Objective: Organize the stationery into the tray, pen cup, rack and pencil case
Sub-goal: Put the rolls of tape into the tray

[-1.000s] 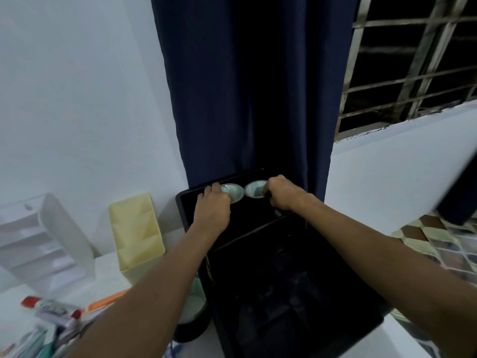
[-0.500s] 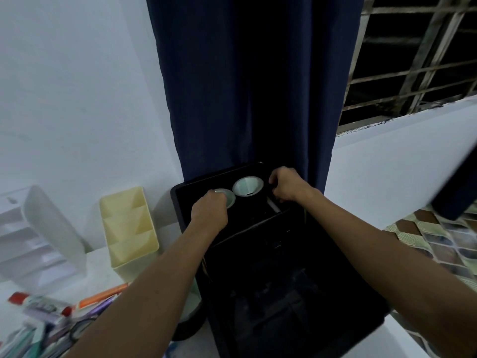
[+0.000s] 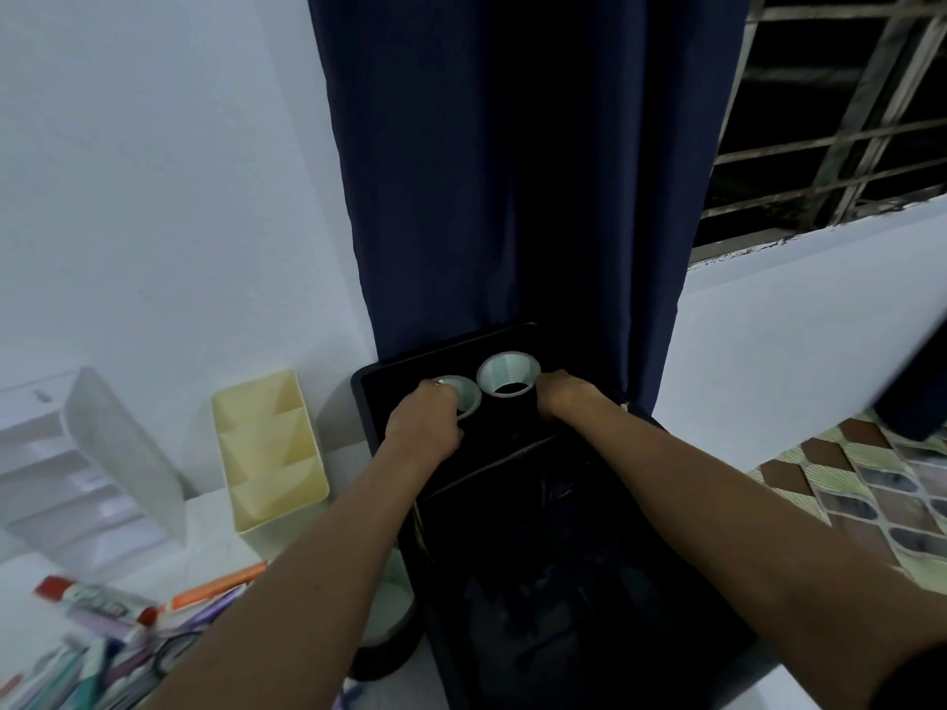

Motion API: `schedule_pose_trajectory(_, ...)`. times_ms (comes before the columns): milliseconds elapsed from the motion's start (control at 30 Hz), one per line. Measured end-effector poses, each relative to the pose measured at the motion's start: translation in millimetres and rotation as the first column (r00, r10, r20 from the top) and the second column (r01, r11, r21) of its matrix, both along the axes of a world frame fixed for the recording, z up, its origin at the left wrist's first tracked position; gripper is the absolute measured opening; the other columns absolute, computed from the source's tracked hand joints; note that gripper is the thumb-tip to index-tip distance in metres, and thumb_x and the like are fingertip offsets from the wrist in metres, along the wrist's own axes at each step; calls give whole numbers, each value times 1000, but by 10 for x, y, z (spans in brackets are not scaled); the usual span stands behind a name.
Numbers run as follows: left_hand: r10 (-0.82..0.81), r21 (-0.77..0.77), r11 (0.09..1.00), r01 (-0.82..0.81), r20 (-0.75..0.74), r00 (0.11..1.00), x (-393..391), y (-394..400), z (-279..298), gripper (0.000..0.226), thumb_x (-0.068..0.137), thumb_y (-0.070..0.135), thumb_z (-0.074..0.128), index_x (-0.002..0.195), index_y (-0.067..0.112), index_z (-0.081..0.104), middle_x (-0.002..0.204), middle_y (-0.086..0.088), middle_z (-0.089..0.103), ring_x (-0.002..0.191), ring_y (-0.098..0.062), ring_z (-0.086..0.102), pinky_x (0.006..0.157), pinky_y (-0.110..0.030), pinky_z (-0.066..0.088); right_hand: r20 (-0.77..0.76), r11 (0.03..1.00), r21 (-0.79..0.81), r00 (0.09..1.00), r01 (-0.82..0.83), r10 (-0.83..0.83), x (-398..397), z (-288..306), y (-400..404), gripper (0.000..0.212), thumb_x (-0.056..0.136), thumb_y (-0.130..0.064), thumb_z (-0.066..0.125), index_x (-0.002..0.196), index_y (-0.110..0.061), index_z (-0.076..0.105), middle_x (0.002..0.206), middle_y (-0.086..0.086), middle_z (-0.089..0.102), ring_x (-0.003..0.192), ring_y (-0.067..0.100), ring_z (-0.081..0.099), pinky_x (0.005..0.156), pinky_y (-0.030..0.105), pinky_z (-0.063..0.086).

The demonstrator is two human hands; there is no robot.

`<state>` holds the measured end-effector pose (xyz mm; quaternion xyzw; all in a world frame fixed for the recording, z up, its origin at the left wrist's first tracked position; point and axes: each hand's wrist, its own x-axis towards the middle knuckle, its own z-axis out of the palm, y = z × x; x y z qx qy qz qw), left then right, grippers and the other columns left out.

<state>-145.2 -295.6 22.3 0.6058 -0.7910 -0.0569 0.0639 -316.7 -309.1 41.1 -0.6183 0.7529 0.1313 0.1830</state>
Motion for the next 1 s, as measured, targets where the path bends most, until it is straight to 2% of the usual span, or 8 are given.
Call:
schedule_pose_trajectory(167, -10, 4, 1000, 10, -19, 1000, 9, -23, -5, 32, 81, 23, 71, 105, 3, 62, 114, -14, 56, 96, -30, 61, 76, -35, 51, 35, 998, 42, 998, 52, -54, -25, 72, 86, 47, 90, -21, 59, 132, -4, 48, 131, 12, 55, 117, 26, 56, 97, 34, 48)
schedule_pose_trajectory(333, 27, 52, 998, -24, -62, 998, 28, -72, -24, 40, 81, 25, 71, 114, 5, 61, 118, -11, 59, 100, -28, 61, 78, -32, 48, 65, 994, -50, 994, 92, -89, -41, 288, 110, 43, 85, -36, 58, 118, -8, 59, 85, 0, 65, 77, 14, 61, 77, 27, 51)
schedule_pose_trajectory(400, 13, 43, 999, -10, -72, 997, -2, -67, -25, 36, 84, 22, 67, 116, 6, 62, 120, -12, 58, 103, -29, 61, 83, -34, 51, -24, 996, -53, 997, 74, -76, -23, 396, 140, 44, 90, -32, 54, 127, -9, 53, 99, 1, 67, 87, 15, 63, 80, 30, 50)
schedule_pose_trajectory(500, -19, 3, 1000, 19, -105, 994, -84, -27, -51, 33, 88, 16, 60, 120, 6, 60, 126, -14, 56, 106, -30, 60, 88, -36, 52, -191, 995, -95, 981, 10, -28, -3, 551, 204, 47, 96, -20, 47, 141, -6, 41, 137, 10, 49, 120, 26, 53, 93, 36, 47)
schedule_pose_trajectory(633, -19, -32, 999, 16, -122, 992, -114, -5, -64, 25, 88, 13, 55, 110, 4, 64, 118, -15, 59, 96, -29, 63, 75, -33, 51, -330, 991, -93, 942, -95, 60, -30, 701, 298, 38, 93, -12, 48, 130, -7, 52, 130, 9, 55, 114, 26, 57, 86, 36, 49)
schedule_pose_trajectory(767, -2, -13, 1000, 1, -114, 993, -103, -48, -47, 18, 87, 12, 59, 102, 4, 64, 111, -13, 61, 93, -27, 63, 74, -33, 52, -81, 983, -182, 997, -17, 2, -60, 687, 255, 29, 95, -14, 48, 121, -4, 57, 118, 10, 60, 97, 25, 62, 81, 33, 51)
schedule_pose_trajectory(867, -2, 6, 1000, 3, -130, 992, -112, -59, -32, 26, 85, 9, 61, 111, 6, 63, 117, -13, 59, 98, -28, 62, 81, -34, 54, 109, 984, -175, 994, 20, -1, -26, 569, 266, 40, 93, -23, 56, 130, -9, 50, 129, 14, 54, 102, 25, 59, 85, 31, 51)
schedule_pose_trajectory(1000, -35, 27, 999, 39, -153, 988, -61, -74, -18, 24, 83, 4, 58, 104, 7, 69, 105, -12, 63, 87, -25, 64, 76, -33, 56, 178, 997, -71, 984, 1, 12, 33, 332, 250, 64, 73, -26, 81, 125, -7, 49, 115, 8, 57, 99, 24, 60, 80, 31, 51)
